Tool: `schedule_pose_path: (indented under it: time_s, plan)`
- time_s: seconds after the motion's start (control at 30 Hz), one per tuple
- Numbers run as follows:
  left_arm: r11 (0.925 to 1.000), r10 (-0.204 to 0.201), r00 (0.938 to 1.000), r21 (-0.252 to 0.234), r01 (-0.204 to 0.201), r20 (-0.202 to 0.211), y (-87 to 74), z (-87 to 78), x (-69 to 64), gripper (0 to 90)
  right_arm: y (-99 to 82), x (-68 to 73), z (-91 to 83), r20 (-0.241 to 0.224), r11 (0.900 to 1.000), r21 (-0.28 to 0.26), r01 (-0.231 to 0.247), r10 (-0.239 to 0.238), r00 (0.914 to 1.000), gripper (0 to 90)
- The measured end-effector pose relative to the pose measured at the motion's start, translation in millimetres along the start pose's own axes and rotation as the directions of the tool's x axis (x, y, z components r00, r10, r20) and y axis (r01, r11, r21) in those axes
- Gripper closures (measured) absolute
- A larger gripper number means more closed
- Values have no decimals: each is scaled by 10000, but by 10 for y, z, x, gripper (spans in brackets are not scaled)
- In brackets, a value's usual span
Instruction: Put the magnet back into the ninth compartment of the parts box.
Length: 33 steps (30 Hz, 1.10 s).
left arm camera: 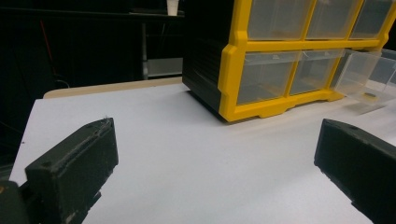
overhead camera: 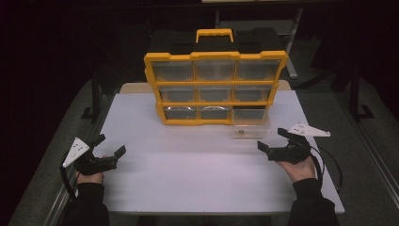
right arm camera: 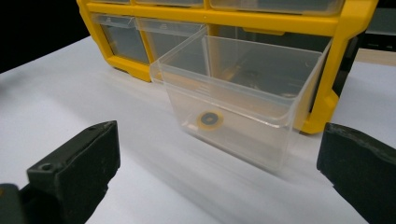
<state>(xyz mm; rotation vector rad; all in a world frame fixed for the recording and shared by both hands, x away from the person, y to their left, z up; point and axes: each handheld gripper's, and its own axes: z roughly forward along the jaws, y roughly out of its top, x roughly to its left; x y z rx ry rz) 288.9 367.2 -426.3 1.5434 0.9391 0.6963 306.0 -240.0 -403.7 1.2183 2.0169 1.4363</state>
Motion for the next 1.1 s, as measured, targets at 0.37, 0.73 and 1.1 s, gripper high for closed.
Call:
schedule_pose_path:
  time_s: [0.37,0.73,1.1]
  plan:
    - [10000,-10,10000,-5,10,42,0,2,0,0,-164,4,-79,52,9999,-170,-19,20,10000,0]
    - [10000,-28,10000,0,28,66,-1,7,-1,0,-251,-16,-179,-11,9973,-738,64,-65,10000,0]
    - [10000,-9,9999,6,9,109,-2,17,-2,0,-295,-1,-214,34,9949,-1001,148,-146,9999,0]
